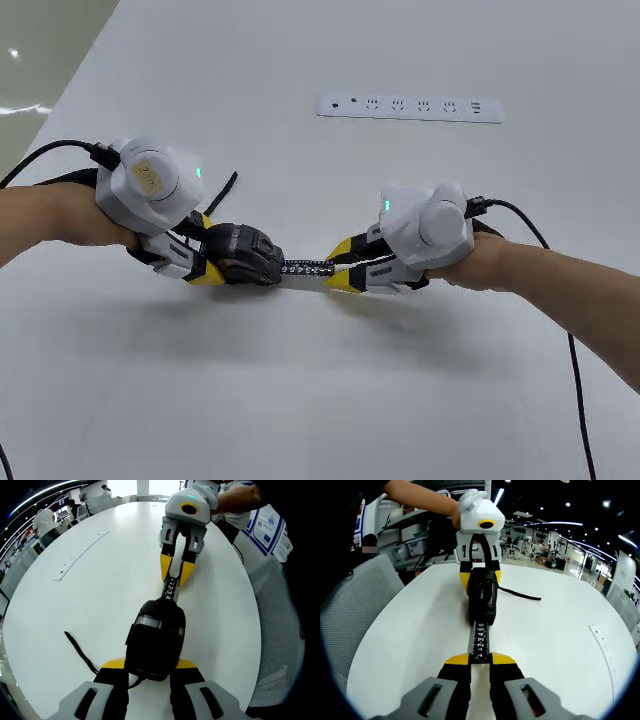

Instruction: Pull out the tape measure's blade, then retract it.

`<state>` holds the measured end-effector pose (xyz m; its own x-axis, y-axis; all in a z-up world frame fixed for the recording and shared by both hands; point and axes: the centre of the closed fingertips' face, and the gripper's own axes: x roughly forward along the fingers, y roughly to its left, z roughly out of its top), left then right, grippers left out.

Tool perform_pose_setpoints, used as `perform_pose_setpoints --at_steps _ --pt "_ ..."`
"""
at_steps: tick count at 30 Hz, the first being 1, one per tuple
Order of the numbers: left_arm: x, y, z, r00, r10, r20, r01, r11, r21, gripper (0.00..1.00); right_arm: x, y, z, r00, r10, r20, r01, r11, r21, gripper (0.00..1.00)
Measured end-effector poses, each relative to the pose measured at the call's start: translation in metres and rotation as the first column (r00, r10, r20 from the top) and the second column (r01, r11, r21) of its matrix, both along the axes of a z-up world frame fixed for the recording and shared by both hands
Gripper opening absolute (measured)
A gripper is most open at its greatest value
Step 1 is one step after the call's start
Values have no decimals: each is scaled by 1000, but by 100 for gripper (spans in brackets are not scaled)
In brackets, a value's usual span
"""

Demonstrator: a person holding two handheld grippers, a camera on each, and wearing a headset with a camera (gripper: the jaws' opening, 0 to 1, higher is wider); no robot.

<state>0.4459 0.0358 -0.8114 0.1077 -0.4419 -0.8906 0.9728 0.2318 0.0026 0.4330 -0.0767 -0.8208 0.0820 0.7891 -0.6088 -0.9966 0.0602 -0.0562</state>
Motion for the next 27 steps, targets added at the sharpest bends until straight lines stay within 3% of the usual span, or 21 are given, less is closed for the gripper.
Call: perform_pose_setpoints --at_steps 27 --pt "-1 -2 0 1000 5 -1 -5 1000 -3 28 -1 -27 1 1000 -2 -3 2 1000 -7 11"
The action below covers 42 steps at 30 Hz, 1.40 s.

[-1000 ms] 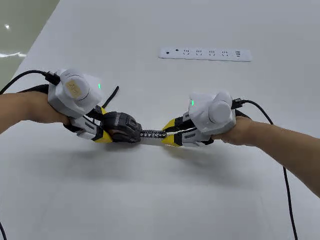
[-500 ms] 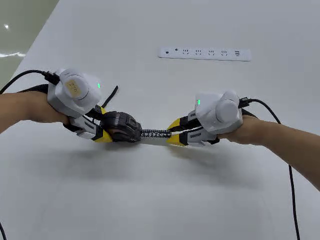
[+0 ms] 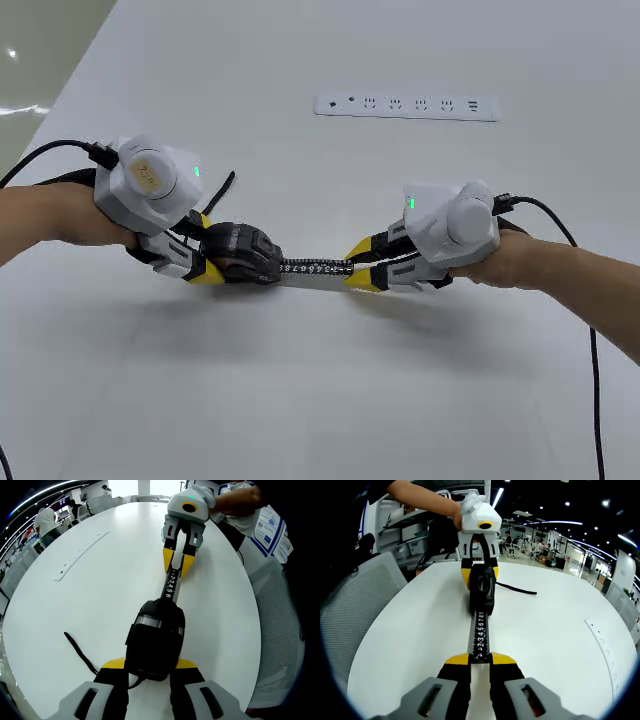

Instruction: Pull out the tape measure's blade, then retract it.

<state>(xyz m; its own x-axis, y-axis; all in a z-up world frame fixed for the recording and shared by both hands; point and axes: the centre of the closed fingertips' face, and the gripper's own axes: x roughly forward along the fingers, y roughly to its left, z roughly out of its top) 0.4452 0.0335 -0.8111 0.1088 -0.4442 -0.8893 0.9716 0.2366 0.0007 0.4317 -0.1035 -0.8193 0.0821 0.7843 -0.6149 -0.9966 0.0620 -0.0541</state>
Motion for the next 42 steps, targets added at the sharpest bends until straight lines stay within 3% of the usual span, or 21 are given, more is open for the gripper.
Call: perform_pose_setpoints --at_steps 42 --pt "-1 -1 -2 1000 -3 6 3 1000 -5 28 -5 -40 1 1000 -20 -13 20 1000 -9 11"
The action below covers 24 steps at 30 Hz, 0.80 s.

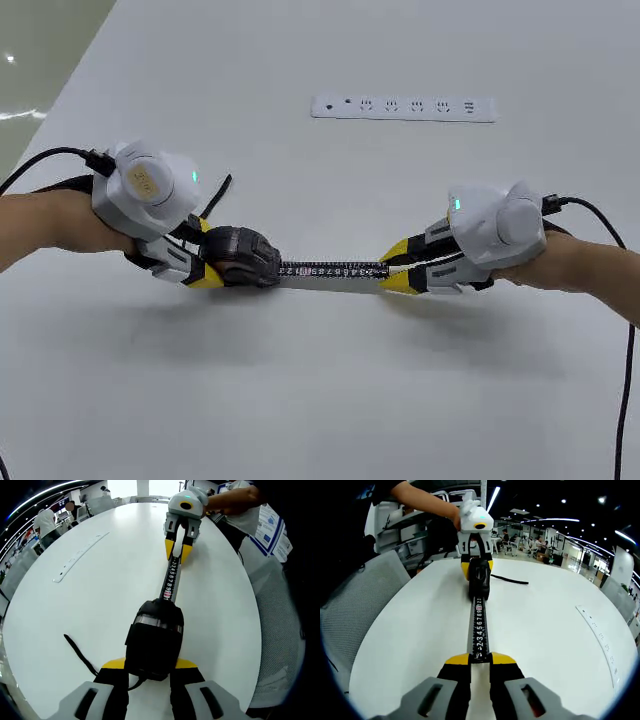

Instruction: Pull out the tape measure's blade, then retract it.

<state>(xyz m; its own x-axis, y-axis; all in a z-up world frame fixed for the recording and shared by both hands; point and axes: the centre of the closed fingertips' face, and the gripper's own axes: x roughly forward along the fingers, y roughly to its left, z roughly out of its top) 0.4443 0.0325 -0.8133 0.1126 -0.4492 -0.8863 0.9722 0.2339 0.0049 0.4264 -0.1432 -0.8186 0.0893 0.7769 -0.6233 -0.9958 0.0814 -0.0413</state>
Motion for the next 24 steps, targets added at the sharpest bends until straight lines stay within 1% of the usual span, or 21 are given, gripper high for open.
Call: perform_pose_setpoints --at_steps 2,3,24 --pt "1 0 0 1000 -3 1 3 1000 0 28 0 -2 0 1000 -1 0 1 1000 -1 11" --pt "1 0 0 1000 -15 1 15 1000 -1 28 -1 -10 1 1000 -9 -4 9 1000 -4 11" --pt "2 -2 3 1000 -26 -6 26 1000 -2 28 0 -39 4 1000 -27 -14 27 1000 -14 11"
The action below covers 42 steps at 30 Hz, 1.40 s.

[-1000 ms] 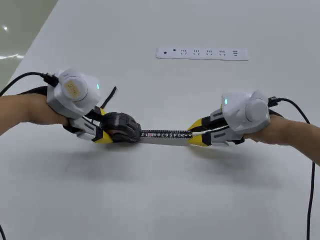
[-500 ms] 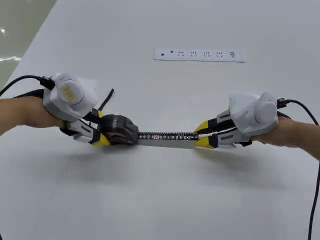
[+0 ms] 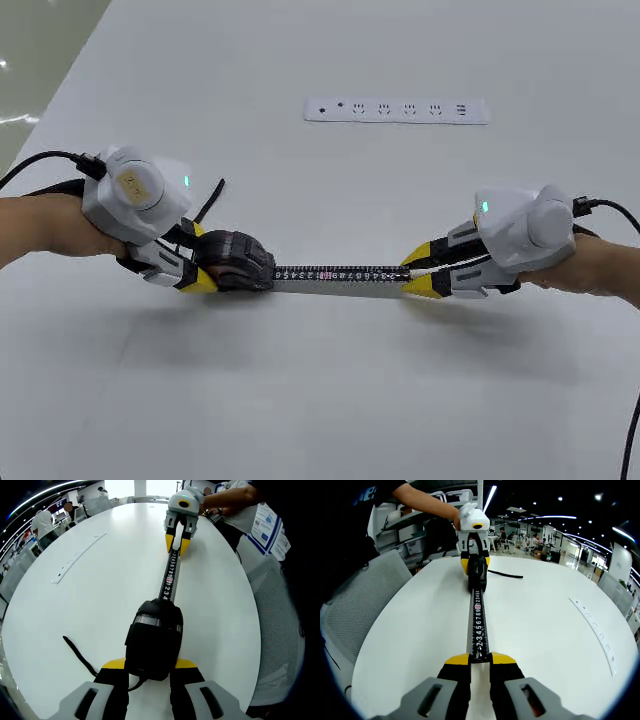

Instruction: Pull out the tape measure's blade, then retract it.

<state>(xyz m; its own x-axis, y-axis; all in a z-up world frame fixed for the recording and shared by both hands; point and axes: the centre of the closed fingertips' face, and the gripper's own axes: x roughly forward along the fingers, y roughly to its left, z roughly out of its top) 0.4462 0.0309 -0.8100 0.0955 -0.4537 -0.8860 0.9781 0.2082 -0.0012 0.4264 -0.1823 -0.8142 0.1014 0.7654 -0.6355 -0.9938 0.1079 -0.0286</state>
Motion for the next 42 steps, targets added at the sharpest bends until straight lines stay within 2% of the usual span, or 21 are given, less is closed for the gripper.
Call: perform_pose_setpoints --at_steps 24,34,42 --pt "-1 0 -1 1000 1 1 -1 1000 1 28 -2 -29 -1 1000 -22 0 22 999 -25 11" --pt "-2 0 -1 1000 -1 1 1 1000 0 28 -4 -34 -2 1000 -25 1 25 999 -31 11" --pt "-3 0 -1 1000 -8 4 8 1000 -1 28 -5 -48 -2 999 -34 -4 33 999 -43 11"
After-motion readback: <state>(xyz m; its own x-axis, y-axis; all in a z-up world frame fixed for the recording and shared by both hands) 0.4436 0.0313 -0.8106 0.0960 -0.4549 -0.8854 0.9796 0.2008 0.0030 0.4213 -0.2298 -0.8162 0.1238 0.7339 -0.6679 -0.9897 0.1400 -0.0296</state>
